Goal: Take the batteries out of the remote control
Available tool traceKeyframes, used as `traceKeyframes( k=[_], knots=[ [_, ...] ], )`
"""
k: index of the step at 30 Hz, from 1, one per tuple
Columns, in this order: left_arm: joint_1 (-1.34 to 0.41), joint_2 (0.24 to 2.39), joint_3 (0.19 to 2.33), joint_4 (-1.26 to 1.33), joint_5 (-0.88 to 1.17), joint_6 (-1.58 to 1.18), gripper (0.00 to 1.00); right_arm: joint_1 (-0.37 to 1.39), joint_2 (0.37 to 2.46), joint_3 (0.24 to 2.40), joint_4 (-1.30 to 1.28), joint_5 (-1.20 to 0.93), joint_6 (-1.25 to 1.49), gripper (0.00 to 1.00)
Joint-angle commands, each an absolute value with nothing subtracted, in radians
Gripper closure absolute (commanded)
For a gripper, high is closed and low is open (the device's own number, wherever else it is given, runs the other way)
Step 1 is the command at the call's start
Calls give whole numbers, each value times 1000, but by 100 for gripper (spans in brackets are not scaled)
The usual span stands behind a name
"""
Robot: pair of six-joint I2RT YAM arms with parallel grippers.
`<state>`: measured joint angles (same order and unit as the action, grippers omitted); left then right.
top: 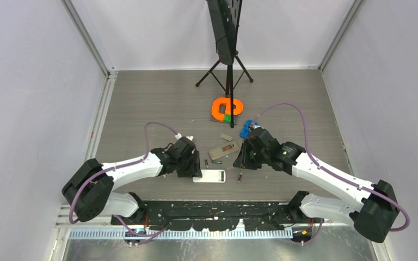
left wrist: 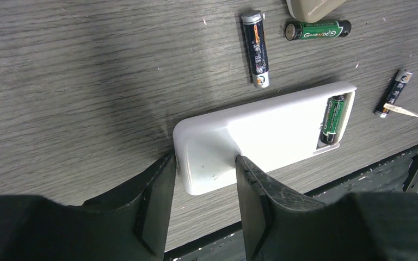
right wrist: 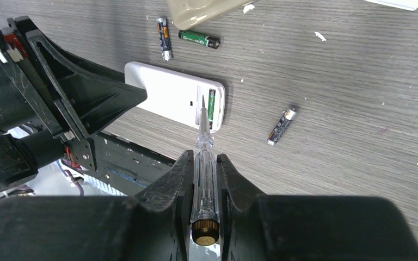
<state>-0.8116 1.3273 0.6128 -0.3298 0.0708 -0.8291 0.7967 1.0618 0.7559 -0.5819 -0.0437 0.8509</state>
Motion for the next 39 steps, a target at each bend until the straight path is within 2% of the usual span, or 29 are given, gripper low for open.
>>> traceKeyframes(
  k=[1,17,22,31,39],
  knots=[
    [-822,1334,603,-314,63,-810,53,799,1074,796,-618,-80,808,100],
    [-822,1299,584,-310,69,-813,52,881,1177,879,-649,-5,793,100],
    [-822,1301,590,-305,74,-813,51,904,1216,915,-714,89,766,100],
    [-822,1319,605,-299,90,-801,51,910,1229,852,-603,29,811,99],
    [-822,1310,593,-298,90,-801,50,936,1250,928,-736,153,765,100]
  ],
)
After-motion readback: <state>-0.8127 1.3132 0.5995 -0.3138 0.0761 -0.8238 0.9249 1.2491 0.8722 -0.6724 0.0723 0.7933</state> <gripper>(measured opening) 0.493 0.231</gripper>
